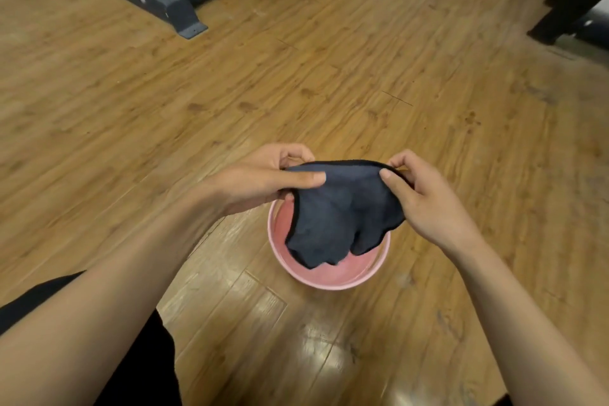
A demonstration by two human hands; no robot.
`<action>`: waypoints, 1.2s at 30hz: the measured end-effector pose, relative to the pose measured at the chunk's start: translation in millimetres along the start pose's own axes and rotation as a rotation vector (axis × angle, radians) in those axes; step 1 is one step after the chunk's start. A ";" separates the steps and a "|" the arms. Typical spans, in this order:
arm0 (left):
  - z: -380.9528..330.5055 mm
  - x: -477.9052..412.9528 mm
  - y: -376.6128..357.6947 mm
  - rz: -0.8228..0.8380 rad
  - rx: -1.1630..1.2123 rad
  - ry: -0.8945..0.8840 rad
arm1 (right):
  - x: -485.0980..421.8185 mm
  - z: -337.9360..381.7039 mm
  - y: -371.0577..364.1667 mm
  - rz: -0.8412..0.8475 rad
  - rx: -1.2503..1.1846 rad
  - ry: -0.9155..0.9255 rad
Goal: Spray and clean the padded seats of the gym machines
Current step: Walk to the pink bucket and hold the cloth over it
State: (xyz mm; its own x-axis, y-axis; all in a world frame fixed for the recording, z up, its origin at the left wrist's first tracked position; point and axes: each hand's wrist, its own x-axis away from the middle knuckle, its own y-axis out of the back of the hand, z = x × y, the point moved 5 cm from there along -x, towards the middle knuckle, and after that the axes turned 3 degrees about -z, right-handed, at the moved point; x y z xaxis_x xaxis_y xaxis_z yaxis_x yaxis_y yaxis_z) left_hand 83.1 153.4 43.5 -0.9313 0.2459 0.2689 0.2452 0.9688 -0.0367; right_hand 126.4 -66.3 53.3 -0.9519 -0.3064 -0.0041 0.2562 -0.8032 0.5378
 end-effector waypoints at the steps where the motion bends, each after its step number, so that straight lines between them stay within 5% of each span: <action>1: 0.8 0.8 0.3 0.043 -0.073 0.030 | -1.8 -0.2 0.9 -0.008 -0.008 -0.002; 4: 2.3 0.9 9.8 0.019 -0.184 0.058 | -6.3 6.1 7.7 0.057 -0.082 -0.065; 7: -0.8 -0.8 19.2 -0.009 0.037 0.036 | -3.5 -0.4 15.9 0.290 -0.142 -0.256; 11: -1.0 -7.2 21.7 -0.035 0.286 -0.004 | -5.4 -21.2 29.1 0.262 0.168 -0.264; 13: 2.9 -12.1 19.2 -0.118 0.165 -0.020 | -5.3 -26.6 25.5 0.241 0.172 -0.228; 17: 1.4 -18.7 30.0 -0.369 -0.378 -0.159 | -8.1 -29.5 22.8 0.104 -0.201 -0.248; 19: 1.8 -21.0 34.6 -0.417 -0.431 -0.193 | -10.5 -33.7 25.3 0.028 -0.297 -0.293; 23: 11.0 -25.3 33.1 -0.456 -0.229 -0.065 | -7.7 -39.5 21.7 0.106 -0.543 -0.456; 27: 10.1 -17.0 15.8 -0.241 0.247 0.159 | -1.8 -42.8 14.4 0.324 -0.677 -0.547; 32: 17.6 -16.2 13.0 -0.184 0.371 0.267 | 0.6 -59.6 16.2 0.225 -0.474 -0.615; 36: 45.7 -20.1 25.5 -0.333 0.059 0.398 | 1.8 -75.2 16.7 0.122 -0.135 -0.613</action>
State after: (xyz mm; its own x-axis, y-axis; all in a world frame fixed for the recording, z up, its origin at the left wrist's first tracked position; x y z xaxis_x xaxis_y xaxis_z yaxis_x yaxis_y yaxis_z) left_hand 95.8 174.6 -6.8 -0.7786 -0.0958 0.6202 -0.0730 0.9954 0.0622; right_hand 141.7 -118.7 -1.1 -0.8279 -0.0835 0.5547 0.3493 -0.8504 0.3934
